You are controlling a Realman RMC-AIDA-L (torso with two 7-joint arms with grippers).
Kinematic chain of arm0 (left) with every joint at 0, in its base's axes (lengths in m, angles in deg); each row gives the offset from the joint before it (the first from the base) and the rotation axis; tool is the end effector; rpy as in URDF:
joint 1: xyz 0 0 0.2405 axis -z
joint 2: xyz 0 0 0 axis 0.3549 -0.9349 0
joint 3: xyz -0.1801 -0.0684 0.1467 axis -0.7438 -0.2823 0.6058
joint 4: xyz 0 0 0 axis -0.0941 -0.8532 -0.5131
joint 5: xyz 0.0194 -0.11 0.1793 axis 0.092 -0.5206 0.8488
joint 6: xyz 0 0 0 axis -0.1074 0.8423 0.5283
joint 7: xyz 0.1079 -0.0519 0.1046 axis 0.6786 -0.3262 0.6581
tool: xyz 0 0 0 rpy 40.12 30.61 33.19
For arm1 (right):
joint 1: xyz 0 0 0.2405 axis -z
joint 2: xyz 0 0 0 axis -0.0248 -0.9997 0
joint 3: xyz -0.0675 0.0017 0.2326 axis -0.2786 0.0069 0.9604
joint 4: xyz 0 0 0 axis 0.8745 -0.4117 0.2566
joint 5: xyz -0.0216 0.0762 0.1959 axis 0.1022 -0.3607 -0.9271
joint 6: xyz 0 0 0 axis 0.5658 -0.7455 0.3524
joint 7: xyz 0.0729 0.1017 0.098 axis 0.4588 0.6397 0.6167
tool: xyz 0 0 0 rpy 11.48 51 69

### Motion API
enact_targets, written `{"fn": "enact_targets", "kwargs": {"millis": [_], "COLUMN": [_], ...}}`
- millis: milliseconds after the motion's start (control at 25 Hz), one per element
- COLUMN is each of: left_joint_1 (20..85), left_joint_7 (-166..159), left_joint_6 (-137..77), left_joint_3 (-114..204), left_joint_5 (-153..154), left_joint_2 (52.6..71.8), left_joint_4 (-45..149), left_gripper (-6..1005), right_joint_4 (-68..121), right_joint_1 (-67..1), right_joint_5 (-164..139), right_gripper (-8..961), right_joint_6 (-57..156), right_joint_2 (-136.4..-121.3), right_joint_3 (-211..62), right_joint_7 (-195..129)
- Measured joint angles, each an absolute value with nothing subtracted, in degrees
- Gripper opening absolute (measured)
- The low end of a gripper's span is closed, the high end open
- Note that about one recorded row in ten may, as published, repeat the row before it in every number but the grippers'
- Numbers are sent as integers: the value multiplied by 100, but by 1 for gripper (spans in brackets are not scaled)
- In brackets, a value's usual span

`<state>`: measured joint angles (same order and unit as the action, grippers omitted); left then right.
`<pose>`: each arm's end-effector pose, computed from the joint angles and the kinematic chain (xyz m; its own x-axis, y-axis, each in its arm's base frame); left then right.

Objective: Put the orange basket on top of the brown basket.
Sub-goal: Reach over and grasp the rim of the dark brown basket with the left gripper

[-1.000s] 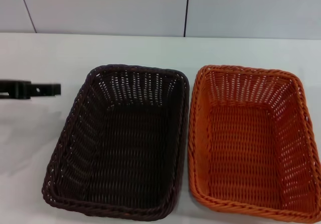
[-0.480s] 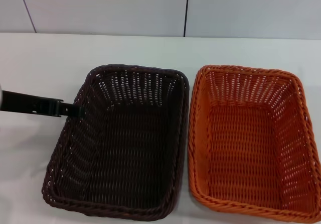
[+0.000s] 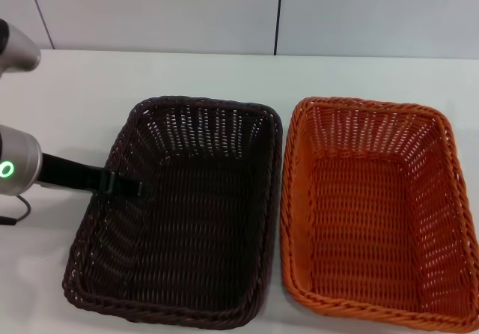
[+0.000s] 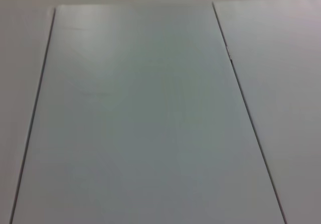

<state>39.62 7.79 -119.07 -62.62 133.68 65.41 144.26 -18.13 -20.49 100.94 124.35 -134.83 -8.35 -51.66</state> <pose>-0.2114 0.3368 0.0359 0.4423 0.8635 0.2425 0.8226 -0.2828 -0.4933 0.2039 0.3413 0.0634 0.5579 0.6104 -0.5623 -0.7457 0.0714 -0.6624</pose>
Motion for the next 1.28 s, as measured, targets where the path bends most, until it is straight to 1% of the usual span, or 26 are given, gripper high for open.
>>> {"fn": "enact_targets", "kwargs": {"millis": [280,600,800,1040,1240,1280], "left_joint_1": [4035,4039,4035,4016,4097,4109], "left_joint_7": [776,781,771,857,1373,1474], "left_joint_6": [-11789,-11804,-11828,-11843,-12054,-12084], "left_joint_3": [-6203,-5952,-5859,-5925,-6445,-6544], "left_joint_5": [13368,13381,13529,13552,13371,13299], "left_joint_2": [6541,6539,6538,6521,6520,6520], "left_joint_4": [14098,14316,14464,14623,14657,14643], "left_gripper": [762,756,540,332,225,225], "right_joint_4": [-1804,-1764,-1746,-1663,-1607,-1605], "right_joint_1": [-2057,-2083,-2090,-2079,-2093,-2091], "right_joint_5": [10120,10126,10128,10128,10106,10104], "right_gripper": [747,746,747,748,746,746], "right_joint_6": [12435,12435,12433,12433,12448,12465], "right_joint_2": [-13476,-13474,-13480,-13491,-13494,-13496], "right_joint_3": [-825,-826,-826,-753,-734,-726], "right_joint_7": [-5166,-5162,-5074,-4956,-4944,-4944]}}
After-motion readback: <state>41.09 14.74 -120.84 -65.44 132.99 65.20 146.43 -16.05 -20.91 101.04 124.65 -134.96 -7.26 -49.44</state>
